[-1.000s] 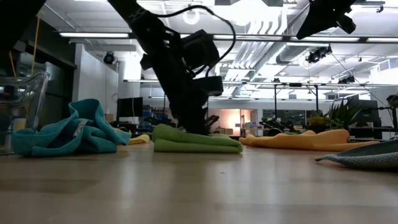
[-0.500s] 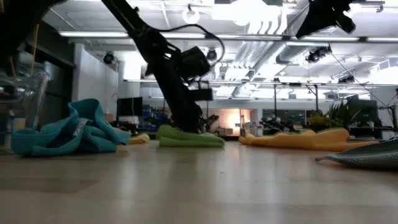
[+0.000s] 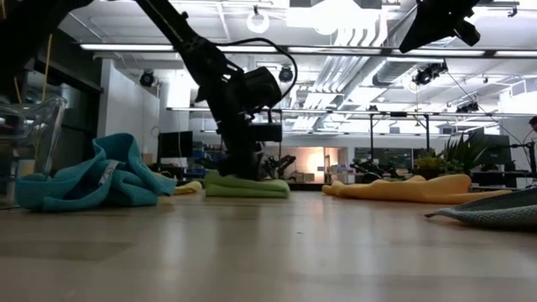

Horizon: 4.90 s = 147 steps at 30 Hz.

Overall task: Fold microfiber towels
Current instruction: Move the green microfiber towel to the top of the table, then fold the blue microfiber towel

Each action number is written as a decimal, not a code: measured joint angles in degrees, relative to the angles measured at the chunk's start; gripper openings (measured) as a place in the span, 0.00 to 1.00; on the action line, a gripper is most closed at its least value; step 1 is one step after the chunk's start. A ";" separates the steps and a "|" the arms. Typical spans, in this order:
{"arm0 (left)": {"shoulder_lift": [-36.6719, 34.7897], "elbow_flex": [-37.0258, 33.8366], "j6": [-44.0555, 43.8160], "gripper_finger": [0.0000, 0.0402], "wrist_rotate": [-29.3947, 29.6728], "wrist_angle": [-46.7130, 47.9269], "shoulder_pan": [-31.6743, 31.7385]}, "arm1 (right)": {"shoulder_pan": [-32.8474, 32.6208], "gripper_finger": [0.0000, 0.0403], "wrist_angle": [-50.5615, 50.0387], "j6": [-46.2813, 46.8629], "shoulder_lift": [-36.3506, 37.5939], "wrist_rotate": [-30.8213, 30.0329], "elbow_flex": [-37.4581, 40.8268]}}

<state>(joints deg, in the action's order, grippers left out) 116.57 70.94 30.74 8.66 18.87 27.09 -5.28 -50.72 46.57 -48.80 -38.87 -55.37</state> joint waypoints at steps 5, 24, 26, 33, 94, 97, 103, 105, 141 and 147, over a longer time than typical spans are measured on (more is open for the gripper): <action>0.09 -0.11 2.63 0.00 2.39 -0.63 2.22 | 0.00 0.00 0.02 -0.01 0.00 0.00 0.00; 0.08 2.79 6.85 0.00 3.72 -5.93 9.37 | 0.00 0.00 0.11 0.01 0.00 0.02 0.00; -0.25 5.46 4.78 0.00 2.63 -3.89 9.04 | 0.00 0.00 0.12 0.00 0.00 0.02 0.00; -1.18 12.51 -2.62 0.00 -1.87 3.96 7.65 | 0.00 0.00 0.13 -0.04 0.00 0.02 0.00; -65.83 -40.78 -53.04 0.47 1.96 -31.68 -26.35 | 6.94 0.00 69.46 -25.77 -36.89 39.63 -0.02; -67.14 -44.00 -53.99 0.47 3.56 -35.23 -27.51 | 7.92 0.00 69.74 -28.63 -35.92 41.02 -0.02; -68.35 -44.30 -49.61 0.47 3.49 -31.67 -27.69 | 13.09 0.00 66.94 -32.90 -28.97 39.71 1.01; -68.37 -44.30 -49.06 0.47 3.13 -31.82 -27.69 | 14.35 0.00 68.09 -32.11 -25.00 41.59 5.53; -49.39 -35.47 -41.41 0.38 -2.45 12.52 -27.87 | 12.31 0.00 86.50 -24.43 -6.29 34.97 32.57; -48.74 -35.47 -41.01 0.19 -1.50 9.78 -27.87 | 12.31 0.00 86.49 -24.47 -6.29 33.28 32.57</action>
<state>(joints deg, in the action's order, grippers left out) 67.83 35.46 -10.27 7.16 28.66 -0.78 7.03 35.77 22.10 -55.09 -5.59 -22.81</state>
